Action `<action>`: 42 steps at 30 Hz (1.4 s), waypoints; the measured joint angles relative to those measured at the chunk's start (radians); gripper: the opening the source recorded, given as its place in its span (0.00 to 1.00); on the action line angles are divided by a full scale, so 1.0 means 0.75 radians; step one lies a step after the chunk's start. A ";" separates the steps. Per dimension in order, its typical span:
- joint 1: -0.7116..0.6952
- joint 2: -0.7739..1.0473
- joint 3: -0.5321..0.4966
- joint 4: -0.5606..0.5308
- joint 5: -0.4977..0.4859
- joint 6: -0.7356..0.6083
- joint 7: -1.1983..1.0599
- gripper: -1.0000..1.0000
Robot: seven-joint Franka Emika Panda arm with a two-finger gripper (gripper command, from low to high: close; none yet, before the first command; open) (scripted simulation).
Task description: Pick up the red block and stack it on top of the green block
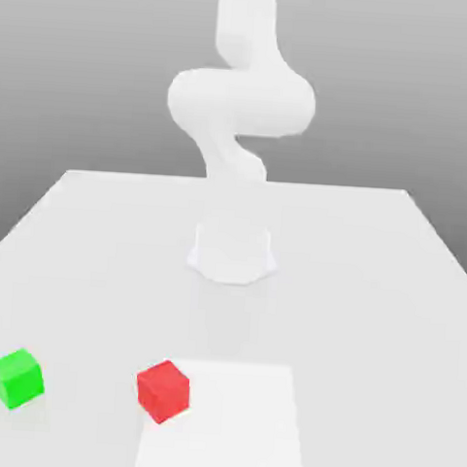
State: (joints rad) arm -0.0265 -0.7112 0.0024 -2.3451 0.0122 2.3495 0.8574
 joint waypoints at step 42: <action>-0.317 1.030 -0.057 -0.454 -0.008 0.531 0.833 0.00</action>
State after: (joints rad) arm -0.2642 0.0615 -0.0403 -2.6854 0.0064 2.7478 1.4822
